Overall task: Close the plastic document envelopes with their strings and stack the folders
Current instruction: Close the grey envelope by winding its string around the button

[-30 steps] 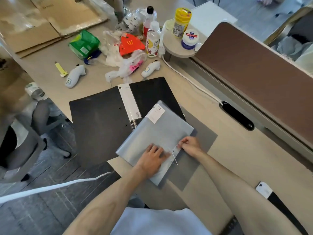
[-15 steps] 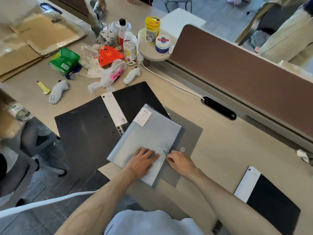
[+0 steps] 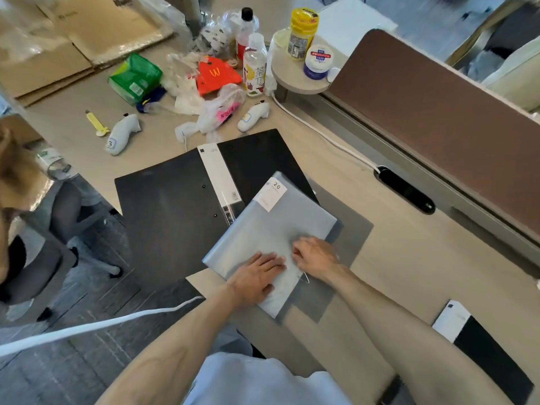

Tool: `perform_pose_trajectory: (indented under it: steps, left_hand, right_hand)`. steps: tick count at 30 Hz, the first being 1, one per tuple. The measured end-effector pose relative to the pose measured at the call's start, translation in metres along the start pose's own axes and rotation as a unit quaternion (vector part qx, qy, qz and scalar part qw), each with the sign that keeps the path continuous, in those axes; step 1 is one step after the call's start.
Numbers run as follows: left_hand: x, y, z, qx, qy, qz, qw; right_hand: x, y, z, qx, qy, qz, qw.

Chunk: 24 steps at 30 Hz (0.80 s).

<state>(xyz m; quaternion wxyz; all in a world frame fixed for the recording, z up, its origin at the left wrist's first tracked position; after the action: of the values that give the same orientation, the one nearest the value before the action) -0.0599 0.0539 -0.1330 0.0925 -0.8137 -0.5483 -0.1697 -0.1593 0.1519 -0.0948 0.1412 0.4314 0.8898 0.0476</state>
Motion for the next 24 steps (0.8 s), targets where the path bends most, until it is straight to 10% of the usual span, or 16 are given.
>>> perform_pose_trajectory:
  steps: [13,24]
  left_hand:
    - [0.003,0.002,-0.004,-0.035,-0.008,-0.023,0.999]
    - [0.011,0.0,-0.004,-0.103,-0.056,-0.039,0.992]
  right_hand:
    - [0.047,0.015,0.011,0.018,-0.169,0.188,0.967]
    - [0.034,0.043,0.007,0.094,0.023,-0.086,0.992]
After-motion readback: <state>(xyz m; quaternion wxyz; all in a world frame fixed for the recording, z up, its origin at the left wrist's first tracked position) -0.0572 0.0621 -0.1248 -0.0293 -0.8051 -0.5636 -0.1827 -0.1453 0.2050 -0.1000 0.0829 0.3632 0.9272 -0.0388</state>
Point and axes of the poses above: each hand's wrist, its own y-axis away from the middle knuckle, its own z-axis out of the palm, x = y × z, the point moved 7 cm from there along -y, towards the middle knuckle, and after that the axes turned 10 degrees about x, right-handed, at the moved point
